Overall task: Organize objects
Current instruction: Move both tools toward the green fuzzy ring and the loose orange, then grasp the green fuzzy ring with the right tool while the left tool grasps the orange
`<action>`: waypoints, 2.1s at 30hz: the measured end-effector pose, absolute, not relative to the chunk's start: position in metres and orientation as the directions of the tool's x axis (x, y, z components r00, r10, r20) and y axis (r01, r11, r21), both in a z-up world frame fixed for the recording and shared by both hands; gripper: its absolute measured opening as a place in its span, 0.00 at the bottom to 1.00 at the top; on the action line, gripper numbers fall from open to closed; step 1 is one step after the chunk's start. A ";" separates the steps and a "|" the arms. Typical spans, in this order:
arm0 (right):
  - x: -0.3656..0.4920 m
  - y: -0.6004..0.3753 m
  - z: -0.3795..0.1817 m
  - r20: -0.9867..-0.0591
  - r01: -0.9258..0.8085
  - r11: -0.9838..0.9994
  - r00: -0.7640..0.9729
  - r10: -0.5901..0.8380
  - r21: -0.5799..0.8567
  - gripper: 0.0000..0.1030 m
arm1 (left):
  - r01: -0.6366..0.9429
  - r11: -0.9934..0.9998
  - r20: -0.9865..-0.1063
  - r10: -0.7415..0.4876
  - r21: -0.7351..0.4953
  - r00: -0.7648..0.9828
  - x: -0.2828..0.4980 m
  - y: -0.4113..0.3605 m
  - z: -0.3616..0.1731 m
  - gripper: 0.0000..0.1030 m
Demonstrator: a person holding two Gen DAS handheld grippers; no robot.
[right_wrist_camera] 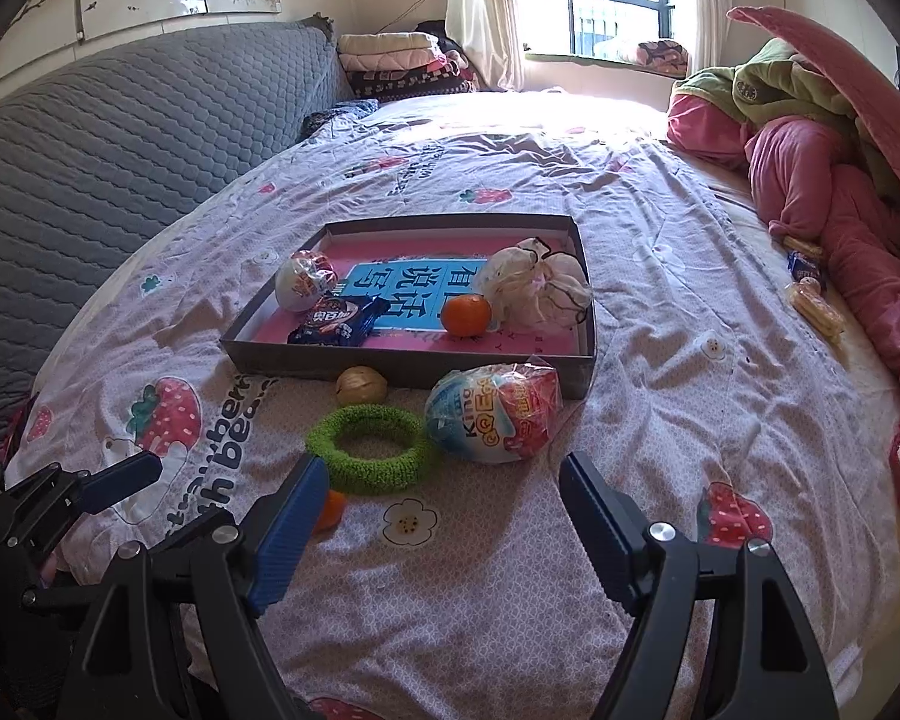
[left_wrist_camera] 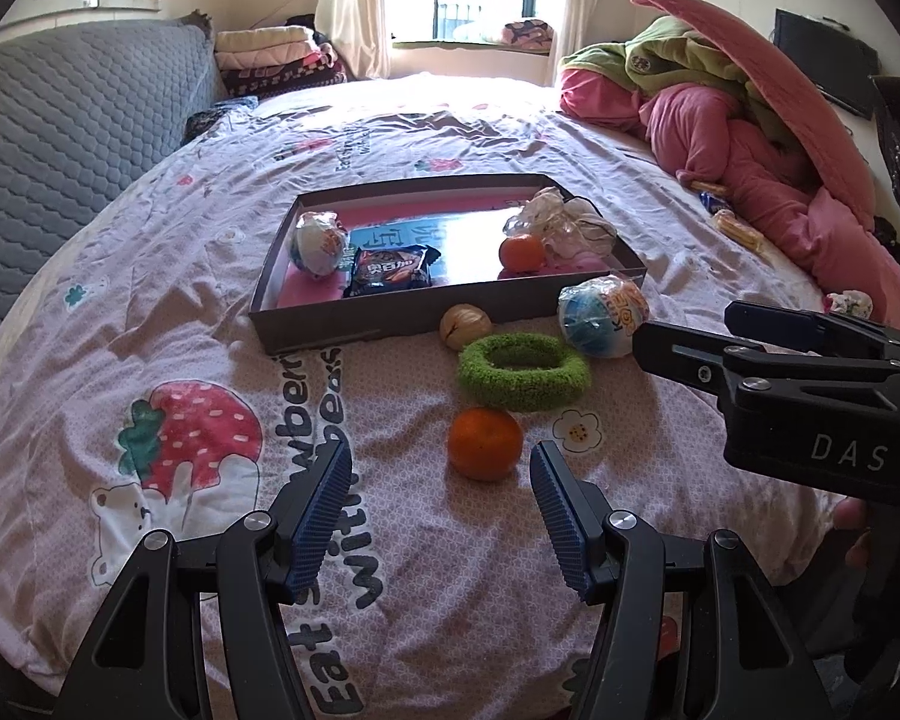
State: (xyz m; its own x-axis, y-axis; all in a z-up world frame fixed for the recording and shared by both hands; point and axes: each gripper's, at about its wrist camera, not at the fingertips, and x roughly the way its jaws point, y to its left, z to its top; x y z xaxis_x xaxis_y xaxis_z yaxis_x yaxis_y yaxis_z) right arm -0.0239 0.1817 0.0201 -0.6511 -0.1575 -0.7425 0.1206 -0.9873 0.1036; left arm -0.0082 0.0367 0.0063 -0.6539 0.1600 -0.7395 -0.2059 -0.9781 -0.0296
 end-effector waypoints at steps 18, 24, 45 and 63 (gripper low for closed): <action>-0.034 0.182 0.006 -0.771 0.080 -0.990 -0.622 -0.138 0.113 0.76 | -0.221 -0.975 -0.758 0.172 -0.038 -0.629 -0.014 0.043 -0.011 0.62; -0.038 0.178 -0.001 -0.782 0.075 -0.990 -0.607 -0.138 0.117 0.76 | -0.234 -0.971 -0.765 0.185 -0.046 -0.617 -0.019 0.046 -0.019 0.62; -0.070 0.176 -0.035 -0.848 -0.075 -0.987 -0.523 -0.085 0.145 0.76 | -0.258 -0.962 -0.771 0.231 -0.090 -0.593 -0.048 0.047 -0.042 0.62; -0.084 0.169 -0.063 -0.859 -0.106 -0.989 -0.510 -0.034 0.102 0.69 | -0.267 -0.958 -0.771 0.250 -0.108 -0.585 -0.065 0.048 -0.058 0.64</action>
State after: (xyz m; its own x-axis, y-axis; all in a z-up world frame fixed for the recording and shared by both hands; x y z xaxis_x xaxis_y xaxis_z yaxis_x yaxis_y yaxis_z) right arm -0.0840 0.1693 -0.0626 -0.5100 -0.0345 -0.8595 -0.1057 -0.9891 0.1024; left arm -0.0645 0.0480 -0.0578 -0.5854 0.2497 -0.7713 -0.2667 -0.9578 -0.1077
